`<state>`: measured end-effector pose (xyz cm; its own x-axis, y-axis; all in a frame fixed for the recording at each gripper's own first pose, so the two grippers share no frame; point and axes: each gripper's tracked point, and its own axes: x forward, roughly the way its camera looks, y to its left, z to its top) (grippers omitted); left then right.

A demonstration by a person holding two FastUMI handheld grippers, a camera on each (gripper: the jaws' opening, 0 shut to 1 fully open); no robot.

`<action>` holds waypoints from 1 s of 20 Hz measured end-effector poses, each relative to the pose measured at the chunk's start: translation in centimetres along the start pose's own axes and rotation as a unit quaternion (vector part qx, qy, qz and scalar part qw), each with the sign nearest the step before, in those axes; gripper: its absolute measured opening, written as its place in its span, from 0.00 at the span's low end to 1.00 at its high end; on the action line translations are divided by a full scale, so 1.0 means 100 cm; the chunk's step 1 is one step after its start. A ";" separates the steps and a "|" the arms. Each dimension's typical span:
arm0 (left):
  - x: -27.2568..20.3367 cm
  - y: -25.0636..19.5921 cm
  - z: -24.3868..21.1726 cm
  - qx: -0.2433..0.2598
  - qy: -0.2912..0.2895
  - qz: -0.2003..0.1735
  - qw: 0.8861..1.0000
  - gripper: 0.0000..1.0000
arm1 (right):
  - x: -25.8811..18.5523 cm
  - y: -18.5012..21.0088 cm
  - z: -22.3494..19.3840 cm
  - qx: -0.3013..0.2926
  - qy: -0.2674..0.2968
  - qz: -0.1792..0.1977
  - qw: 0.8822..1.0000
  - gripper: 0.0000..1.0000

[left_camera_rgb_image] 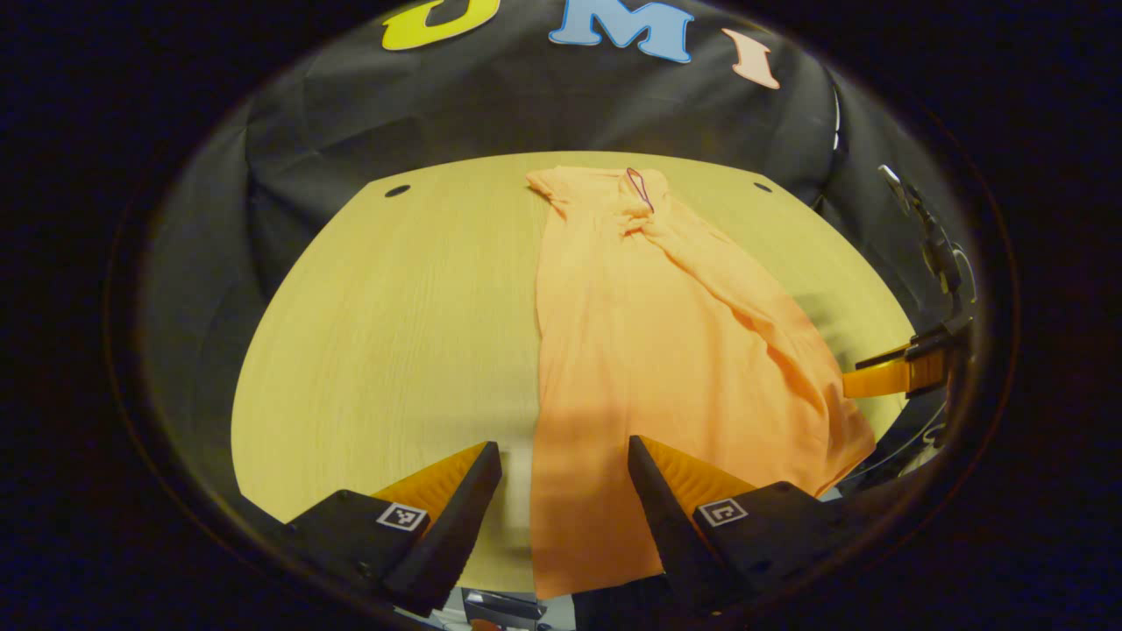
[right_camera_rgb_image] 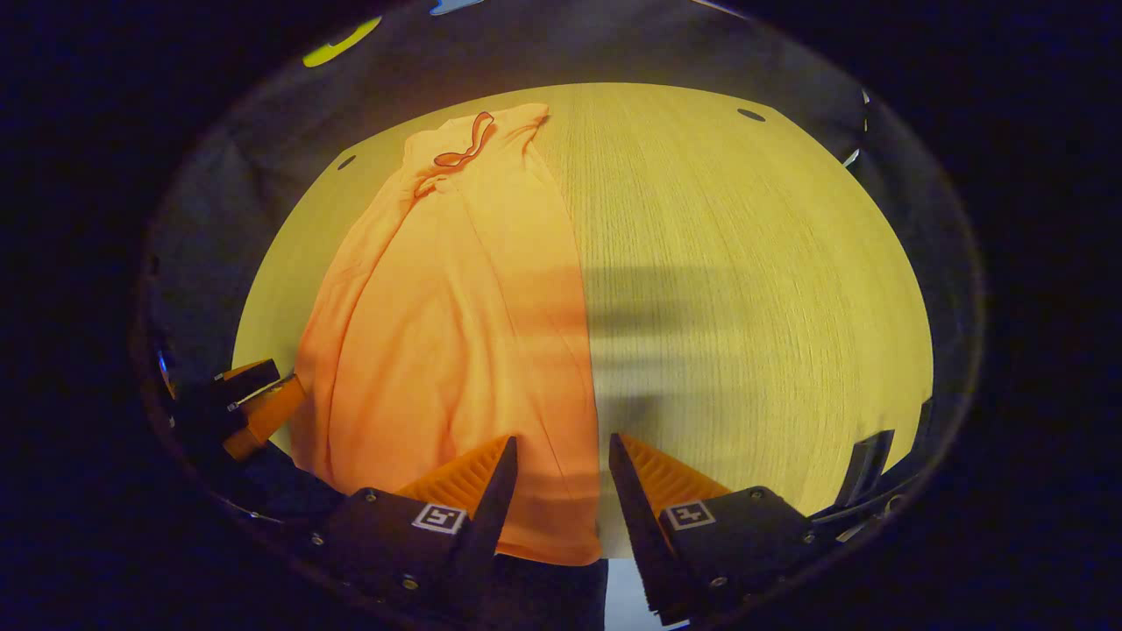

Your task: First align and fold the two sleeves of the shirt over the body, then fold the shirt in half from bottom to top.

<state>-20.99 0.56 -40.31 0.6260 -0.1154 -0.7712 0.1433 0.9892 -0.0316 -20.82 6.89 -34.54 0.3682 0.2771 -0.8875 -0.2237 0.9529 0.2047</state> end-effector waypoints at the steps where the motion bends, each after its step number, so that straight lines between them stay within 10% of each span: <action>1: 0.001 0.001 -0.007 0.002 0.008 0.000 1.000 0.96 | 0.001 -0.001 -0.003 -0.002 0.005 -0.003 1.000 0.68; 17: 0.015 -0.003 -0.013 0.043 0.020 -0.006 0.999 0.98 | 0.012 -0.003 -0.012 -0.068 0.060 -0.059 0.994 0.68; 20: 0.019 -0.015 -0.011 0.068 0.020 -0.022 0.997 0.71 | 0.012 -0.004 -0.009 -0.061 0.060 -0.060 0.994 0.57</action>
<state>-20.86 -1.07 -42.38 0.5864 -0.1525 -0.7955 0.2739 0.9616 0.0176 -21.12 6.70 -36.04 0.2905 0.1378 -0.9469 -0.2957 0.9541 0.0481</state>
